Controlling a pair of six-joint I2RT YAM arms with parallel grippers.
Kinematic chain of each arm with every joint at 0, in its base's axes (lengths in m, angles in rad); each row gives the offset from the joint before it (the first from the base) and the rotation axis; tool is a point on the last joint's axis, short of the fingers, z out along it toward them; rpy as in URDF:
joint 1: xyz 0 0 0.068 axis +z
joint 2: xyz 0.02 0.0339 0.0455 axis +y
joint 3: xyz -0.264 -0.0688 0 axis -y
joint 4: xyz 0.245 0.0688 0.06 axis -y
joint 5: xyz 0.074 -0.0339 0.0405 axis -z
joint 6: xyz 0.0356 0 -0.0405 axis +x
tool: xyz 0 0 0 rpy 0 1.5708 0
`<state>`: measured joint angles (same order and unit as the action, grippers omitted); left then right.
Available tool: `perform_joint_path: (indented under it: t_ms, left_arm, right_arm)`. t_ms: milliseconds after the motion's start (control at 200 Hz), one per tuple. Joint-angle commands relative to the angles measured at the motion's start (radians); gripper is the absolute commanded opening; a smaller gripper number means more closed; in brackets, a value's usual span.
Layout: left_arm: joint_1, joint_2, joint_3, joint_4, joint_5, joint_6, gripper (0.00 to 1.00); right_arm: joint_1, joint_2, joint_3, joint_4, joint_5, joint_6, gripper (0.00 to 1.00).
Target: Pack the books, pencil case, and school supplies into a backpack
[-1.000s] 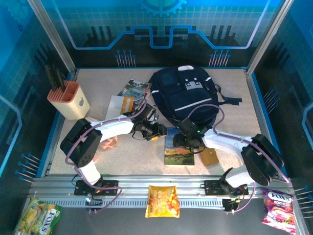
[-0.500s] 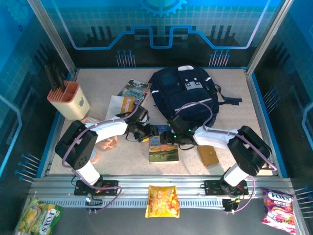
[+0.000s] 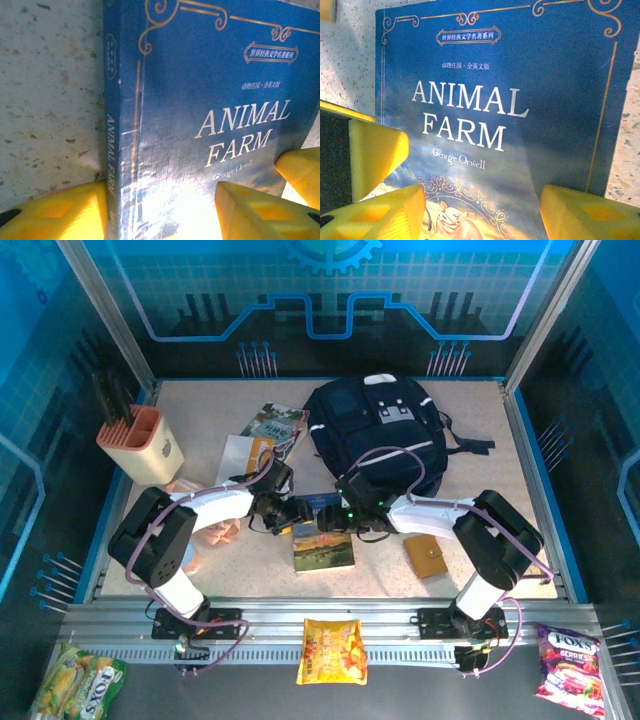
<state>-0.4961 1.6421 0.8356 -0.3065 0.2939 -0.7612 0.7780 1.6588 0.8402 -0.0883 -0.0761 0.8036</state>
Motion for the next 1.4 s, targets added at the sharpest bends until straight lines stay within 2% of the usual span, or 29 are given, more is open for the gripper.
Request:
perform_joint_path:
  t_ms: [0,205,365,620,895,1101,1296,1396]
  left_arm:
    - [0.0,0.028,0.011,0.031,0.086,-0.008,0.59]
    - [0.013,-0.03,0.02,0.096,0.203,0.012,0.58]
    - [0.022,-0.125,-0.031,0.189,0.265,0.03,0.51]
    - [0.022,-0.104,-0.124,0.396,0.333,-0.071,0.44]
    - [0.022,-0.064,-0.114,0.384,0.297,-0.068,0.33]
    - [0.067,-0.145,-0.138,0.372,0.236,-0.047,0.13]
    - [0.147,-0.269,-0.147,0.348,0.216,-0.052,0.07]
    - [0.192,-0.34,-0.131,0.352,0.185,-0.086,0.07]
  right_arm:
    - [0.001,0.058,-0.022,-0.041,-0.052,0.011,0.63]
    - [-0.017,0.061,-0.033,-0.027,-0.071,0.027,0.61]
    - [-0.031,0.065,-0.044,-0.022,-0.074,0.041,0.58]
    - [-0.039,0.07,-0.056,-0.01,-0.07,0.055,0.55]
    - [-0.049,0.033,-0.077,0.011,-0.068,0.052,0.54]
    - [-0.085,-0.084,-0.114,0.063,-0.053,0.03,0.56]
    - [-0.137,-0.274,-0.188,0.194,-0.067,0.048,0.67]
    - [-0.179,-0.359,-0.227,0.256,-0.08,0.132,0.73]
